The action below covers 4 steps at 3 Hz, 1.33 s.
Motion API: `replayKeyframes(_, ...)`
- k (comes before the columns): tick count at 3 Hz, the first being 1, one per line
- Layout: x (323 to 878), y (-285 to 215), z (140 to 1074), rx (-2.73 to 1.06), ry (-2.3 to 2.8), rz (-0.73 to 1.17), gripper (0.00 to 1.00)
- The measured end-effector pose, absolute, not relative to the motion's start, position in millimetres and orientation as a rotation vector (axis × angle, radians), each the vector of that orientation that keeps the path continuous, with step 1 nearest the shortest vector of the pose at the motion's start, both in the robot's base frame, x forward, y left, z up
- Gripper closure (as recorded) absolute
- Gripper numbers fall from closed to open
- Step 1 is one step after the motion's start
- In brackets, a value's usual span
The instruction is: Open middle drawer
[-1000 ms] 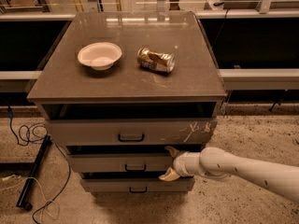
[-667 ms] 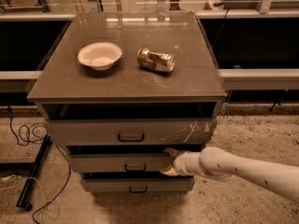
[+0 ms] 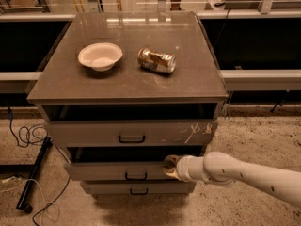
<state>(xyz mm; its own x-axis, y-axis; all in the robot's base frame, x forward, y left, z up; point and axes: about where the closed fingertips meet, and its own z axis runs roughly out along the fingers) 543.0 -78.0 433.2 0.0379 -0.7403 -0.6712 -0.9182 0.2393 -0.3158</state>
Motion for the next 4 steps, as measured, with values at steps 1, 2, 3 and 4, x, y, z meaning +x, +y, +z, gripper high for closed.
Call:
replayKeyframes(1, 543, -78, 436, -1.541, 1.739, 0.290, 1.00)
replayKeyframes(2, 527, -81, 435, -1.537, 1.750, 0.297, 1.00)
replayKeyframes(3, 511, -84, 434, -1.534, 1.761, 0.303, 1.00)
replayKeyframes(4, 511, -83, 435, -1.534, 1.761, 0.303, 1.00)
